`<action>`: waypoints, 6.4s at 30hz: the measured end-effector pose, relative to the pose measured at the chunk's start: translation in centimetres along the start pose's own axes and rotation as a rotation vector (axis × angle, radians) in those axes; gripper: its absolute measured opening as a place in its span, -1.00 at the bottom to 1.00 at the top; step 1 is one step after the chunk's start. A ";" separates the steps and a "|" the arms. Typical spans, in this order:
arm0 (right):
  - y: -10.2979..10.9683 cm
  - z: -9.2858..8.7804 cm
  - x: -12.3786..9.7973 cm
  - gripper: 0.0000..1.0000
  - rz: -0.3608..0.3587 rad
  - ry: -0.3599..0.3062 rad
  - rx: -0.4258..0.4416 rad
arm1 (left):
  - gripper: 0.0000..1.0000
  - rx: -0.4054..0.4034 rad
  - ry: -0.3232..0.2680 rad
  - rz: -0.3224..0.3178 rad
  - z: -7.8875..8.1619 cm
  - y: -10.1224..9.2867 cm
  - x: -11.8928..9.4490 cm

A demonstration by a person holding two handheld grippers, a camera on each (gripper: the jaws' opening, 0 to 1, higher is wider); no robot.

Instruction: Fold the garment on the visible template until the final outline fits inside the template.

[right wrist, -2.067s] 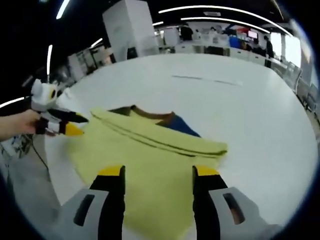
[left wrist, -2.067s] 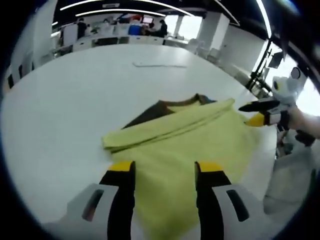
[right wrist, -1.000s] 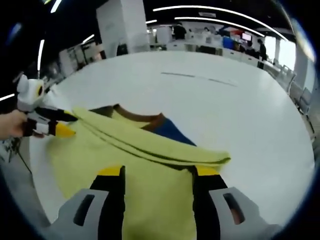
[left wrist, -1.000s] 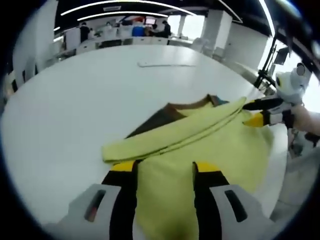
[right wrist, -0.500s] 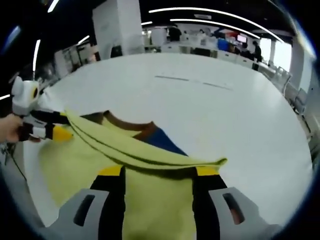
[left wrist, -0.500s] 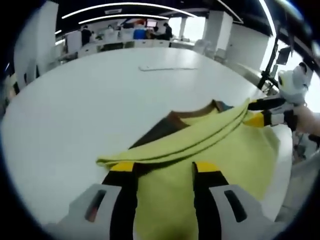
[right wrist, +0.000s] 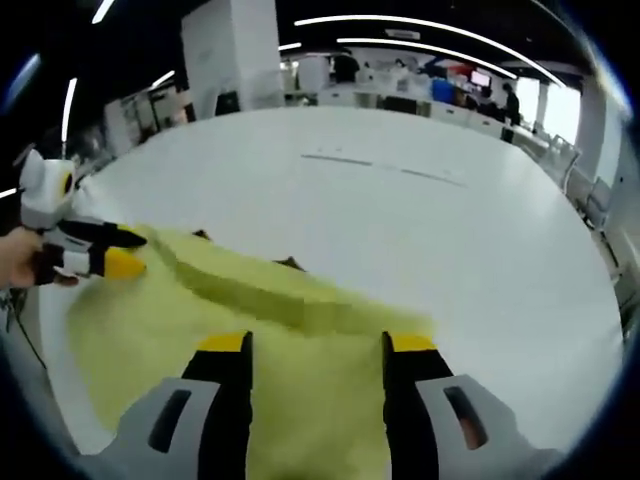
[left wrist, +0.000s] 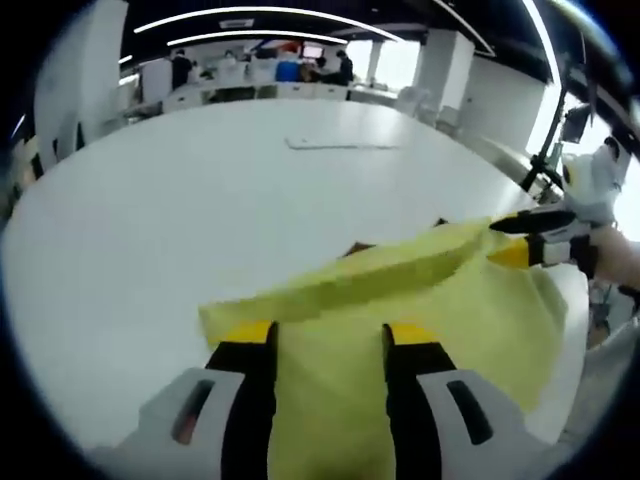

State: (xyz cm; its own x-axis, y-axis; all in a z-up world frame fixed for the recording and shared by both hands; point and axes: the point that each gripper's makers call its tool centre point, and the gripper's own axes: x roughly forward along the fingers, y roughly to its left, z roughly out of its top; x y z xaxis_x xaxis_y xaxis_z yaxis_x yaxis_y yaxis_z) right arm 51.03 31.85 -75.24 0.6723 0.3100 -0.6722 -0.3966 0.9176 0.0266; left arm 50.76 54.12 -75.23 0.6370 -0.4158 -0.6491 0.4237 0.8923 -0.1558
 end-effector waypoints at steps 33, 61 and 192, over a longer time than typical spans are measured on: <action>-1.5 0.3 1.7 -0.01 -0.019 0.010 -0.013 | -0.22 0.026 -0.010 0.013 1.3 0.8 1.5; -2.6 1.5 1.0 0.02 -0.042 -0.017 0.008 | -0.16 0.013 -0.023 -0.002 2.1 0.6 0.9; 5.8 -8.4 -24.3 0.99 0.250 0.003 0.024 | 0.99 0.008 -0.005 -0.134 -7.9 -7.7 -23.3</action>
State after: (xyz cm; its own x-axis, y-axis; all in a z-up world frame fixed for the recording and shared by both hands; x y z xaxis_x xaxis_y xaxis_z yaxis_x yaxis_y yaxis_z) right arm 27.13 27.56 -65.01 0.5534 0.5272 -0.6449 -0.5355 0.8182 0.2093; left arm 27.55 58.34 -64.81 0.5778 -0.5320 -0.6189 0.5102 0.8274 -0.2349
